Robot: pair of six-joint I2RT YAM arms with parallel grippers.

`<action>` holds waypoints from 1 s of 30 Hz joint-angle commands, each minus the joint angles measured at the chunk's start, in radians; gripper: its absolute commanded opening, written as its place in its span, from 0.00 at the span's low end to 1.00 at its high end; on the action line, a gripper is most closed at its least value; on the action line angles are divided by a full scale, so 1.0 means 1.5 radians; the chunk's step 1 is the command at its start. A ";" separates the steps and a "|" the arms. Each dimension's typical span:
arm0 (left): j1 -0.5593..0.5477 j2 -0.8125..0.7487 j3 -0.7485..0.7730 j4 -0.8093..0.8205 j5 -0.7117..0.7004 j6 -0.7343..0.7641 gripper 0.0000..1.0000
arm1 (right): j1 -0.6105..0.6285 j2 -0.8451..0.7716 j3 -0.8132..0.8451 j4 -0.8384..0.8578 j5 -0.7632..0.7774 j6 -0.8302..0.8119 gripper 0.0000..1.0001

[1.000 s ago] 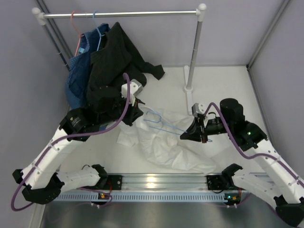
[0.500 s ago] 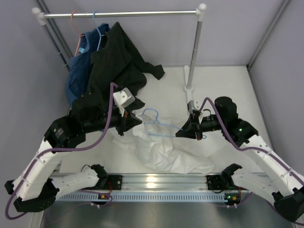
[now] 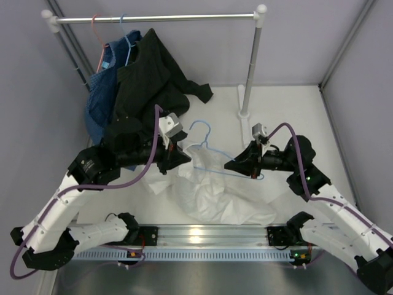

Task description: Place the shirt on the hanger

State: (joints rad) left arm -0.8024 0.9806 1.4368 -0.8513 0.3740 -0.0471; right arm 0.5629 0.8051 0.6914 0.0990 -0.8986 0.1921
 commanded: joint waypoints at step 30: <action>-0.131 0.126 0.129 -0.004 -0.230 0.004 0.59 | 0.023 -0.027 -0.095 0.278 0.030 0.115 0.00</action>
State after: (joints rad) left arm -0.9920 1.1660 1.5642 -0.8700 0.0692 -0.0521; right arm 0.5842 0.7815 0.5808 0.2775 -0.8787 0.2897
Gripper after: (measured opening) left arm 0.538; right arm 0.003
